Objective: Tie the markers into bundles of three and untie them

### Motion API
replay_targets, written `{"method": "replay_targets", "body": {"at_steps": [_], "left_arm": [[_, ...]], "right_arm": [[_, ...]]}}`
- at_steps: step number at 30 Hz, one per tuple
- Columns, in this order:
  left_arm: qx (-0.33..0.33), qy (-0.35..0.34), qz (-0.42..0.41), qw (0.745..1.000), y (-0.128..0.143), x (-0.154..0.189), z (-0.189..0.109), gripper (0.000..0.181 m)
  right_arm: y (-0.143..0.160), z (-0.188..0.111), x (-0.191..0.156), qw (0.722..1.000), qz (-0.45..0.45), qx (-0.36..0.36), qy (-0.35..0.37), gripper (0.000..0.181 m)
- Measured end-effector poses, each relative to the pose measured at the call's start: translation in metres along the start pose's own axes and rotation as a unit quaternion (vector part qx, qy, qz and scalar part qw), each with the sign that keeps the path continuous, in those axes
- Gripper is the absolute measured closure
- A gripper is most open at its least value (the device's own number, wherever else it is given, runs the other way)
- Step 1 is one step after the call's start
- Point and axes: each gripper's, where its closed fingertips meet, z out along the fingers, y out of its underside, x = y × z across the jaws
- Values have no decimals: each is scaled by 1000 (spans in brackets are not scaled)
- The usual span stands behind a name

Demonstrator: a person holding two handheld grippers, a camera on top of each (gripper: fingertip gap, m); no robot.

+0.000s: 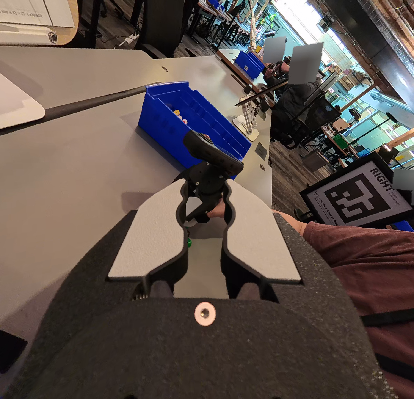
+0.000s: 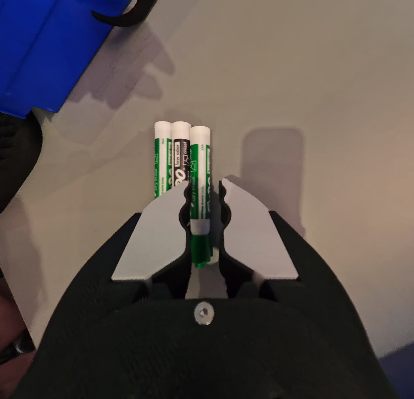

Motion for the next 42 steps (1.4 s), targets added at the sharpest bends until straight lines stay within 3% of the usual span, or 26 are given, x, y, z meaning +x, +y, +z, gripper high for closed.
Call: {"method": "replay_targets", "body": {"at_steps": [12,19,24,30,32,34,42], "left_arm": [[-5,-3,2,1000,1,0,-1,152],[-9,-4,-1,1000,3,-2,1,152],[-13,-5,-1,1000,4,-2,2,152],[-7,-5,4,1000,2,1,-2,152],[-5,-5,5,1000,1,2,-4,152],[-2,-6,7,1000,-1,3,-6,152],[-1,-3,13,1000,-2,11,-10,152]], "right_arm": [[-2,-1,-11,998,48,11,-31,125],[6,9,-6,994,-50,-37,95,114],[13,16,-5,987,-73,-92,108,122],[7,10,0,990,11,-142,-5,136],[7,11,-7,985,40,-154,-59,149],[8,13,-15,983,47,-157,-86,150],[9,18,-28,980,-60,-189,18,148]]}}
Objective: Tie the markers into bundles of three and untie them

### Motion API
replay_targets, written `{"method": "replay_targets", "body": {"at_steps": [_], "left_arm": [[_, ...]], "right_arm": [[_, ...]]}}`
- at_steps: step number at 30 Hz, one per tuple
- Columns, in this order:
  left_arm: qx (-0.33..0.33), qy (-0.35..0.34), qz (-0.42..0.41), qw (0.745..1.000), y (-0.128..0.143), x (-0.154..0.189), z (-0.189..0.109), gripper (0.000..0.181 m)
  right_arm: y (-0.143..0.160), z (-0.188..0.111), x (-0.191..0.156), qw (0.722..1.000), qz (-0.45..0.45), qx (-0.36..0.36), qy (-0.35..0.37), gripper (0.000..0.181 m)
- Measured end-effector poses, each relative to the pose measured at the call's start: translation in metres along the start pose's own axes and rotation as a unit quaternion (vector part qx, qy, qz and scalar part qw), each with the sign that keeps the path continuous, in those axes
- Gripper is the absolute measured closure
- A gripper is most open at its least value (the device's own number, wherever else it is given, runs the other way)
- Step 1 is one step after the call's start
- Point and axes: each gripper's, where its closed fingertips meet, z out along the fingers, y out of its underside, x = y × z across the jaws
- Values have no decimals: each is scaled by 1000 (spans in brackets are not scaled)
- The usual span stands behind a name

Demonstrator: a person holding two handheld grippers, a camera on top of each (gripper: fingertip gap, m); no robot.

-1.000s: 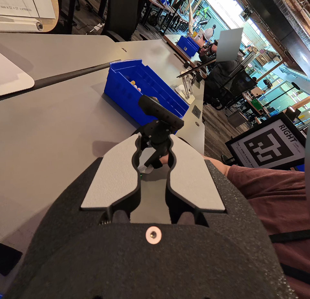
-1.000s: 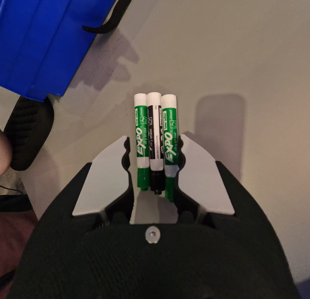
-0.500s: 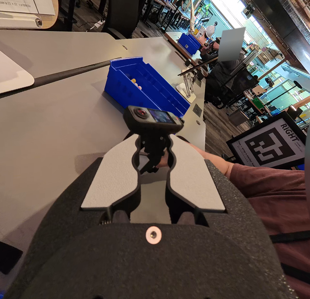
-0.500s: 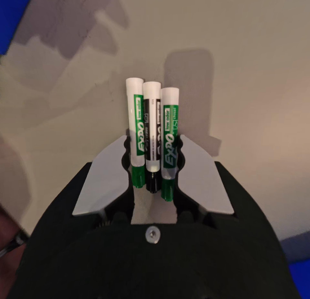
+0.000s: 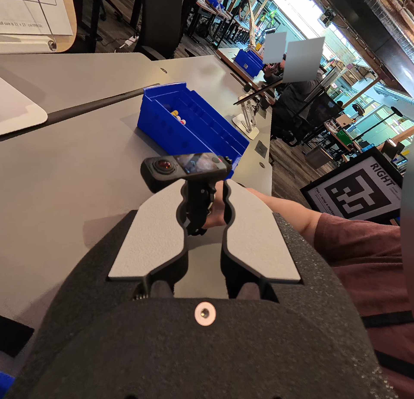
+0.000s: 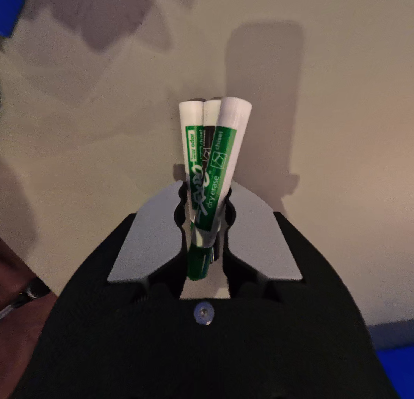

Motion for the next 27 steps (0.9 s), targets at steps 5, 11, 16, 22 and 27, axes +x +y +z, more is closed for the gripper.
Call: {"method": "replay_targets", "body": {"at_steps": [5,11,16,22,27], "left_arm": [[14,-1,4,1000,-6,4,-11,152],[40,-2,13,999,-16,9,-31,153],[46,-11,15,999,-18,7,-42,153],[60,-42,28,997,-23,3,-58,153],[68,-46,36,996,-26,6,-68,153]], "right_arm": [[-3,1,-2,997,-67,-26,28,158],[-4,2,-4,992,-120,-46,4,159],[-2,5,-4,986,-153,-48,46,158],[-2,9,0,983,-173,-12,62,161],[-2,9,2,988,-149,21,22,162]]}}
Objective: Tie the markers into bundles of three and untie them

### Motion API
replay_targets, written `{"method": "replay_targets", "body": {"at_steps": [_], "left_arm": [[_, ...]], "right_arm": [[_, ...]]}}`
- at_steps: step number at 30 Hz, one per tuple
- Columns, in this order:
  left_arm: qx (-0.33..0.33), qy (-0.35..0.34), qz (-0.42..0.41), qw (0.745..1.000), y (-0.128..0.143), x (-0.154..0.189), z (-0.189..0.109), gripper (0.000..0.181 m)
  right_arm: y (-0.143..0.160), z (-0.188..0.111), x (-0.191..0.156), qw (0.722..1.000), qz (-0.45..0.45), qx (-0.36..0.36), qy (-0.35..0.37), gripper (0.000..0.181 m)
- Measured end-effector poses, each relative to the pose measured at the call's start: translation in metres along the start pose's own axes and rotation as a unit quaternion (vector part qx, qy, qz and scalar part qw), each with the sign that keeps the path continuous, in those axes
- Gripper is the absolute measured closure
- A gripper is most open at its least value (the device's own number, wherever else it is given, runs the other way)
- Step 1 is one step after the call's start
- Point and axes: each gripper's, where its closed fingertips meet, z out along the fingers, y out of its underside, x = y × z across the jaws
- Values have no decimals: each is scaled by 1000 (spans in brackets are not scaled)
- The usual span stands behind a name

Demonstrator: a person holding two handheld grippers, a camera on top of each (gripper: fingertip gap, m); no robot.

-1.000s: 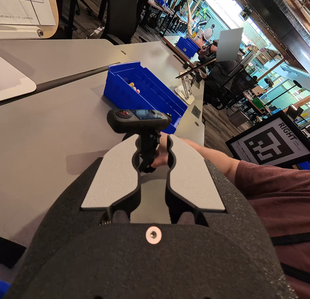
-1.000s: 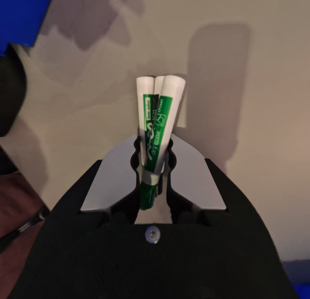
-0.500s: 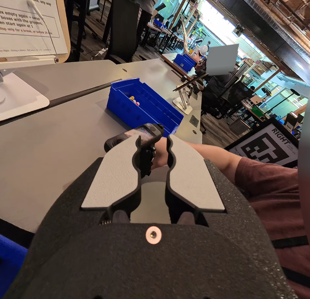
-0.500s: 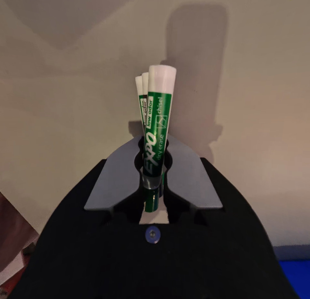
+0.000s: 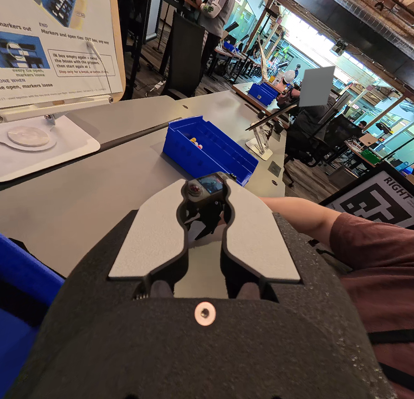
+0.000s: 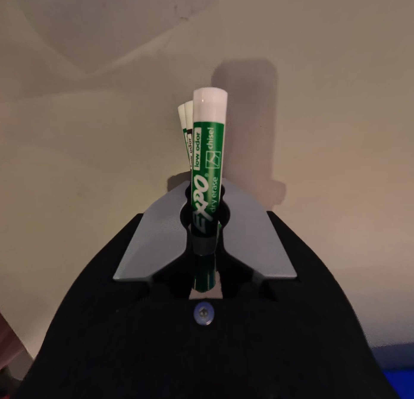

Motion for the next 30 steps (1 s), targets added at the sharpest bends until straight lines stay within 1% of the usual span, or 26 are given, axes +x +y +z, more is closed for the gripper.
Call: {"method": "replay_targets", "body": {"at_steps": [3,7,11,15,17,19,21,23,26,28,30], "left_arm": [[-6,-3,3,1000,2,-1,-1,153],[-16,-1,-1,1000,6,-5,2,152],[-41,2,12,999,14,-6,10,153],[-50,-6,60,997,17,-9,19,153],[-48,-9,85,995,16,-10,23,153],[-39,-16,127,991,14,-11,26,152],[-26,-32,177,983,11,-13,29,152],[-21,-54,210,976,12,-16,32,148],[-35,-60,209,975,18,-19,40,135],[-34,-60,187,980,20,-22,47,128],[-14,-57,153,986,18,-24,55,127]], "right_arm": [[-4,-3,-3,997,43,38,-47,161],[-4,-8,-4,983,113,73,-125,161],[-3,-14,-6,959,177,94,-200,161],[-9,-26,-6,929,223,135,-261,161],[-12,-33,-4,920,234,153,-275,161],[-15,-39,0,917,233,170,-276,161],[-21,-48,4,908,235,197,-285,161],[-27,-56,11,907,229,224,-275,161],[-39,-72,17,898,213,272,-272,161],[-47,-82,19,894,202,295,-269,161],[-53,-92,23,892,191,314,-263,161]]}}
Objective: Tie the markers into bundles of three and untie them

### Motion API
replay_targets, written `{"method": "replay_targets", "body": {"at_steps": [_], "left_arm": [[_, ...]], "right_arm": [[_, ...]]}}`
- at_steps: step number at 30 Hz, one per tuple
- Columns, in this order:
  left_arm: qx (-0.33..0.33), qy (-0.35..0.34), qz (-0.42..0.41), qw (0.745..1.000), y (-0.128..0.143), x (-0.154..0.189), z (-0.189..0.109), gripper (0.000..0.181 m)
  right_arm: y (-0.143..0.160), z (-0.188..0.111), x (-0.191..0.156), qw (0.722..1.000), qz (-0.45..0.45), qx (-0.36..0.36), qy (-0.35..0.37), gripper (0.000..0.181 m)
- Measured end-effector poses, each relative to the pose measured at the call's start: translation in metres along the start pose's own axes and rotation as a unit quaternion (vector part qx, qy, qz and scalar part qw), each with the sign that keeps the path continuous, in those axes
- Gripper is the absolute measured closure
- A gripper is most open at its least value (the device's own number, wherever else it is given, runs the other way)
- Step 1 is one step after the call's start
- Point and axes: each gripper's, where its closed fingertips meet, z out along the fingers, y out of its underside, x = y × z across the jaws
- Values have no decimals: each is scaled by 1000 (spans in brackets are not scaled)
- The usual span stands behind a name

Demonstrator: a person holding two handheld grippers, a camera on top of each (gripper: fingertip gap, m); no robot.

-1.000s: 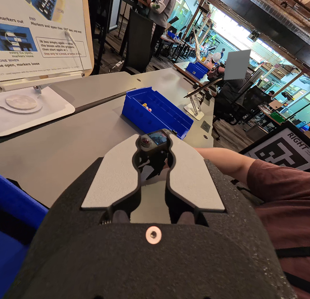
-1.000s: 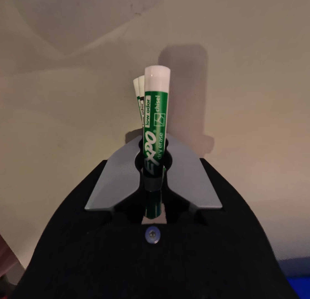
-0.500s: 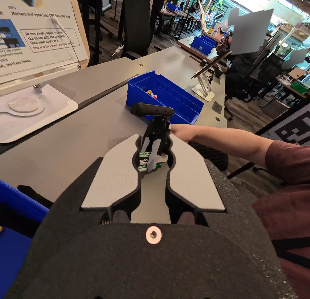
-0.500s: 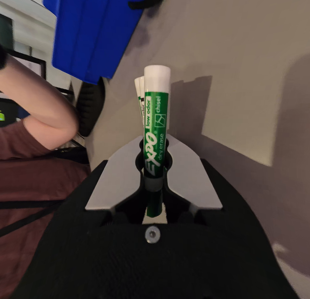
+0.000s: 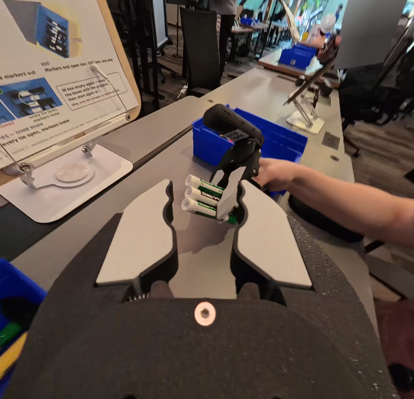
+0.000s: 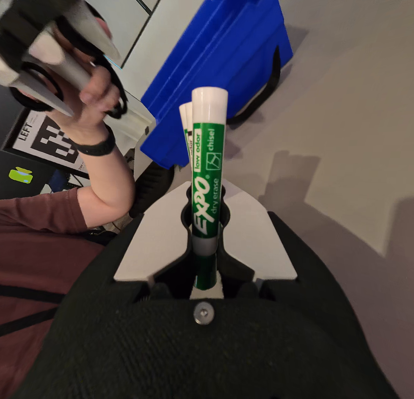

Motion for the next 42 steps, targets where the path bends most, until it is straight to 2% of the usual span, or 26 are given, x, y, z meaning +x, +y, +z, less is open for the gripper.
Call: {"method": "replay_targets", "body": {"at_steps": [3,7,12,15,18,20,25,29,35,39,42], "left_arm": [[29,2,-78,997,-1,-4,13,127],[16,18,-133,991,14,-2,34,127],[15,-6,-60,998,16,-3,43,131],[46,-48,18,998,-1,-6,30,132],[48,-97,77,991,-11,-10,12,130],[40,-107,87,990,-12,-10,5,124],[9,-98,89,991,-4,-12,1,123],[-99,-131,112,980,24,-27,-6,128],[-199,-132,18,971,62,-33,-4,146],[-351,-153,33,923,110,-38,-12,151],[-406,-150,34,901,131,-34,-16,150]], "right_arm": [[-14,-8,-8,1000,-3,25,-16,161],[-14,-14,-7,1000,9,21,-15,161],[-5,-15,-6,999,34,11,-30,161],[-2,-14,-2,999,42,8,-27,161],[1,-11,3,998,49,4,-26,161],[2,-10,6,998,55,3,-28,162],[1,-12,6,998,60,12,-31,162],[-1,-14,5,998,53,16,-25,161],[-1,-14,9,999,43,11,-9,161],[-3,-16,3,999,33,11,-17,161],[-7,-21,-1,999,27,17,-20,161]]}}
